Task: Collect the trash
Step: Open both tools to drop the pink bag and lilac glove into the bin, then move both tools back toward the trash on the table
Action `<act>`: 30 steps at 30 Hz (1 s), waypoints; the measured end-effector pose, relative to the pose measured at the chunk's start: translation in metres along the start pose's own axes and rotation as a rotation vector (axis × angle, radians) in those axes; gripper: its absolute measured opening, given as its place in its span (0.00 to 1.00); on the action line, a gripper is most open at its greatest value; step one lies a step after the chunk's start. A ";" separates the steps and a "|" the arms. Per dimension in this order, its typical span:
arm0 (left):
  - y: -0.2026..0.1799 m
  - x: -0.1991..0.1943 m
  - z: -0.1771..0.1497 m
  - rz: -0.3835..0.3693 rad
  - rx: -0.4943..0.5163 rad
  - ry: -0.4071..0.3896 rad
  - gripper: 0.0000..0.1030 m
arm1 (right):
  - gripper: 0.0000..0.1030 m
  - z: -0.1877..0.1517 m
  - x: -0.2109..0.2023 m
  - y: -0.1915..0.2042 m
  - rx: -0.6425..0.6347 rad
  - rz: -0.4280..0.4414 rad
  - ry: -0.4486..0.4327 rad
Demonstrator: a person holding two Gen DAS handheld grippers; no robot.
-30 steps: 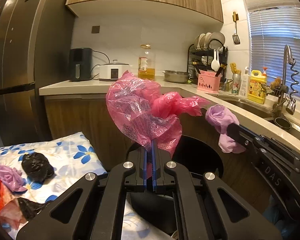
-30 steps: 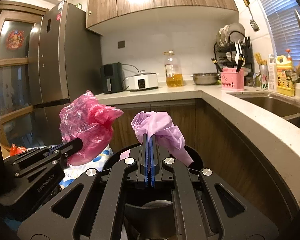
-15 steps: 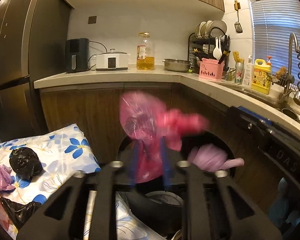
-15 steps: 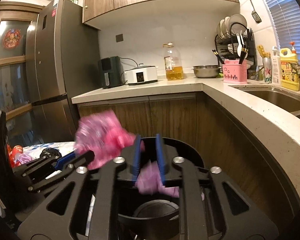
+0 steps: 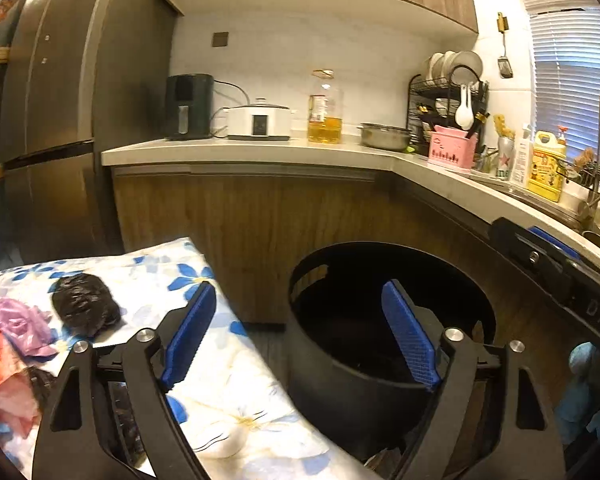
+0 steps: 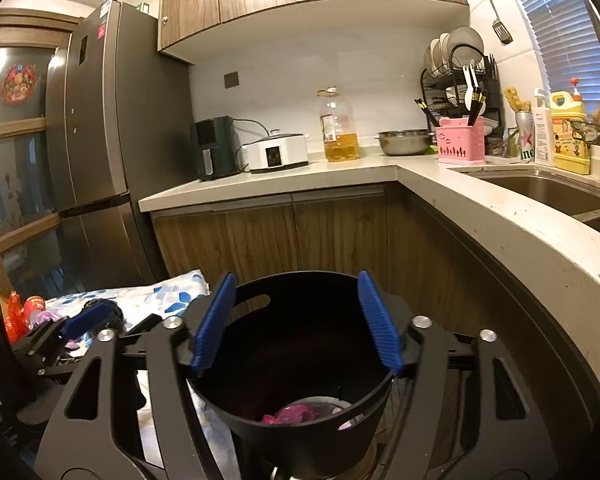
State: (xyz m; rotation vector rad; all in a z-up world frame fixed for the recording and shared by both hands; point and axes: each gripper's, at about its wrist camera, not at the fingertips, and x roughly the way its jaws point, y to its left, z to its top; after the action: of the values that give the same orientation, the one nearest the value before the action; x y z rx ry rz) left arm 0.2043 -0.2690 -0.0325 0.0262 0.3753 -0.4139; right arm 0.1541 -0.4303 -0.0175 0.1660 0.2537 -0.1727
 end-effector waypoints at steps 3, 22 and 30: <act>0.006 -0.012 0.000 0.019 -0.014 -0.010 0.84 | 0.72 -0.002 -0.010 0.008 -0.017 -0.006 -0.009; 0.050 -0.104 -0.011 0.104 -0.034 -0.115 0.95 | 0.95 -0.014 -0.072 0.061 0.020 0.064 -0.032; 0.084 -0.145 -0.026 0.140 -0.045 -0.130 0.95 | 0.95 -0.028 -0.096 0.101 -0.020 0.097 -0.067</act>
State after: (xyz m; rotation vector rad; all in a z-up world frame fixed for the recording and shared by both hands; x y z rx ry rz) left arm 0.1056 -0.1333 -0.0087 -0.0184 0.2531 -0.2666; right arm 0.0748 -0.3125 -0.0046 0.1522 0.1799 -0.0797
